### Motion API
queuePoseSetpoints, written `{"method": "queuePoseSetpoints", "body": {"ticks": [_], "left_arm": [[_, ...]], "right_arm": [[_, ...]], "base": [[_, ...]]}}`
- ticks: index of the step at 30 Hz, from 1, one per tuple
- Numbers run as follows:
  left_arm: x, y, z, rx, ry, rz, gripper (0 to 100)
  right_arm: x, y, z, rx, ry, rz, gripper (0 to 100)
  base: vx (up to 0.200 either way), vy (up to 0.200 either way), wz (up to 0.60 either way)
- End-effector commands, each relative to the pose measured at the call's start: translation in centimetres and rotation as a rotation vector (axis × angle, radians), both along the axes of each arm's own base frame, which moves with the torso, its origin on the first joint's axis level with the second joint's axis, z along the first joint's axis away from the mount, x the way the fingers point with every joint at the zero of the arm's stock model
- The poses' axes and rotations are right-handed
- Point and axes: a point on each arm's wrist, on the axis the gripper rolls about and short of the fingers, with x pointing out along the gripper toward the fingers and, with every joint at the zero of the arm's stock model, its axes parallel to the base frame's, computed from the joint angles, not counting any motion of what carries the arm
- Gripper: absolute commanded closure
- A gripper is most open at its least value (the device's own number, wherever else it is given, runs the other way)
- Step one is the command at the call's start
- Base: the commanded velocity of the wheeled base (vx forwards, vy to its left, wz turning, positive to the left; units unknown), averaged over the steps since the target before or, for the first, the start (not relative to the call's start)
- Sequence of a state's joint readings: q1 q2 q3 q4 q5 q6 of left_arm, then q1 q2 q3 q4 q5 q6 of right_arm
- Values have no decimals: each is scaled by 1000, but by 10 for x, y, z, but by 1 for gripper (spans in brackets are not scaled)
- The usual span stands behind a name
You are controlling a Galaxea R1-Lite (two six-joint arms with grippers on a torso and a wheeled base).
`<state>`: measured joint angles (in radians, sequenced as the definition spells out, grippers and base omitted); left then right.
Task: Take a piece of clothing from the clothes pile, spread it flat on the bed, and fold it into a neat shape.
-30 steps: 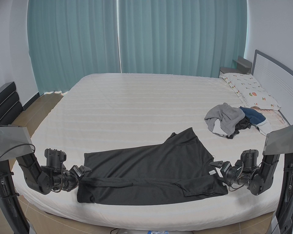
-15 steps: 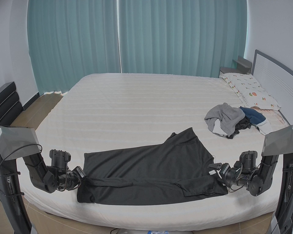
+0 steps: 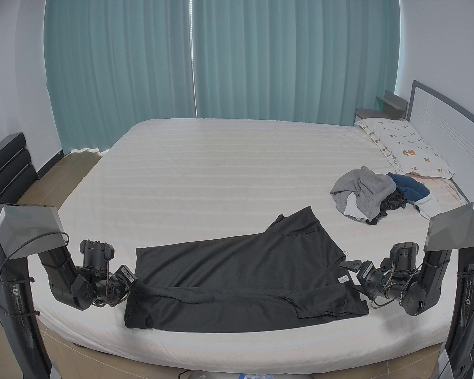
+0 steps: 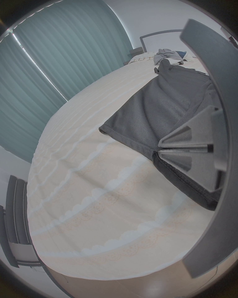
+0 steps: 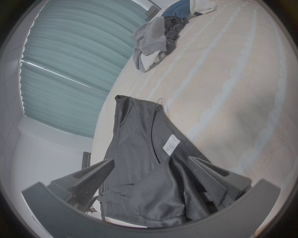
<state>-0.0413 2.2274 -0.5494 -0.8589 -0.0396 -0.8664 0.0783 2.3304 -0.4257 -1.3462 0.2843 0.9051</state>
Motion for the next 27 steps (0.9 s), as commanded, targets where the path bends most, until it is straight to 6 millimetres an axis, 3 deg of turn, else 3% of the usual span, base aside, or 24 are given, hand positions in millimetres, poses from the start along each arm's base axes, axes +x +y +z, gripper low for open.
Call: {"method": "queuePoseSetpoints", "body": {"ticks": [1,11,21,27], "left_arm": [[-1,1,1,-5,0,0,100],[-2,1,0,-4,3,0,100],[-2,1,0,-4,5,0,100],[-2,1,0,-4,5,0,100]], "right_arm": [[1,-4,-9,-21,-4,13,0],[2,-5,-12,-19,-44,68,0],[1,5,-33,-113,-110,165,0],[0,5,-35,-133,-113,180,0]], "base": [[0,0,0],[0,0,0],[0,0,0],[0,0,0]]}}
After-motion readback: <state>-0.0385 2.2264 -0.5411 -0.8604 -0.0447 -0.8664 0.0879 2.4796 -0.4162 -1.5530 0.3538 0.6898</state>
